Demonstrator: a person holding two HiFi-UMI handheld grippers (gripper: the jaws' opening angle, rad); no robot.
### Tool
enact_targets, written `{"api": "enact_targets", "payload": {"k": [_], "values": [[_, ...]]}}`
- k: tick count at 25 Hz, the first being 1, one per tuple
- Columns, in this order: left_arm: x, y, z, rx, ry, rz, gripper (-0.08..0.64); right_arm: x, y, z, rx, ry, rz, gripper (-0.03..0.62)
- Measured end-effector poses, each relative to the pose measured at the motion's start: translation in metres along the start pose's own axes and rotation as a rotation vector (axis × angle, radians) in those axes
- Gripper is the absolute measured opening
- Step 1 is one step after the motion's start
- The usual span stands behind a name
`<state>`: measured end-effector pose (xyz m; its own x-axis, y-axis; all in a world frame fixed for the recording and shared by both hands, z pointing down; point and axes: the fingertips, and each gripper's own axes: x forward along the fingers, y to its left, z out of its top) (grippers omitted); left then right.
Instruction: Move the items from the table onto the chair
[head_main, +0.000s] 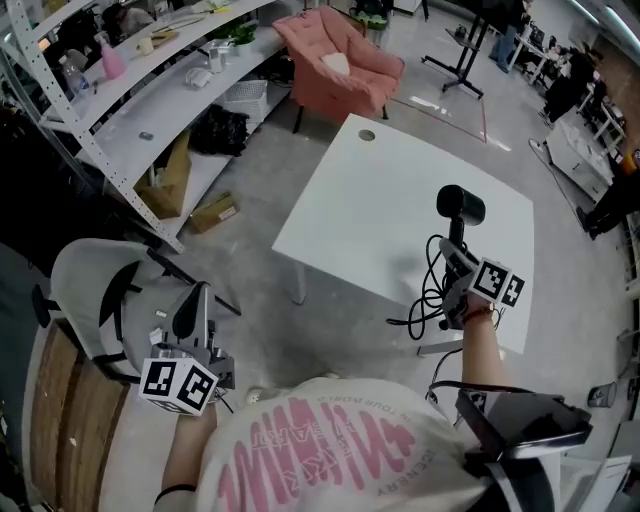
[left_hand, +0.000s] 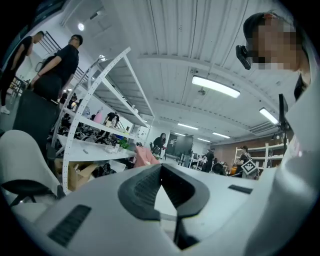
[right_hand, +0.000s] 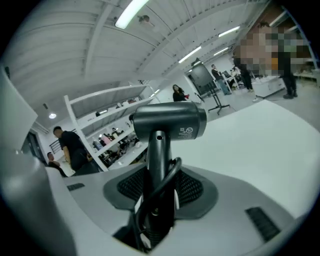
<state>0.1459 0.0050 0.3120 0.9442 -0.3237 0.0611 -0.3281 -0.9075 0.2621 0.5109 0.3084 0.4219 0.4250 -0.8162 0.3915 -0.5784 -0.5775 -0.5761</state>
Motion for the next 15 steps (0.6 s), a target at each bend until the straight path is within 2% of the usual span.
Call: {"api": "enact_targets", "payload": {"k": [4,7,12,15], "values": [[-0.03,0.033,0.028,0.009,-0.028,0.04,0.011,0.021,0.099,-0.008,0.013,-0.028,0.188,0.17],[-0.065,0.073,0.052,0.019,-0.069,0.102,0.011,0.044,0.172,-0.025,0.028,-0.01,0.319,0.17],[-0.16,0.156,0.078,0.029,-0.163,0.293,0.011,0.092,0.294,-0.087,0.024,0.102,0.489,0.17],[-0.213,0.195,0.086,0.028,-0.195,0.419,0.011,0.123,0.361,-0.127,0.05,0.181,0.622,0.17]]}}
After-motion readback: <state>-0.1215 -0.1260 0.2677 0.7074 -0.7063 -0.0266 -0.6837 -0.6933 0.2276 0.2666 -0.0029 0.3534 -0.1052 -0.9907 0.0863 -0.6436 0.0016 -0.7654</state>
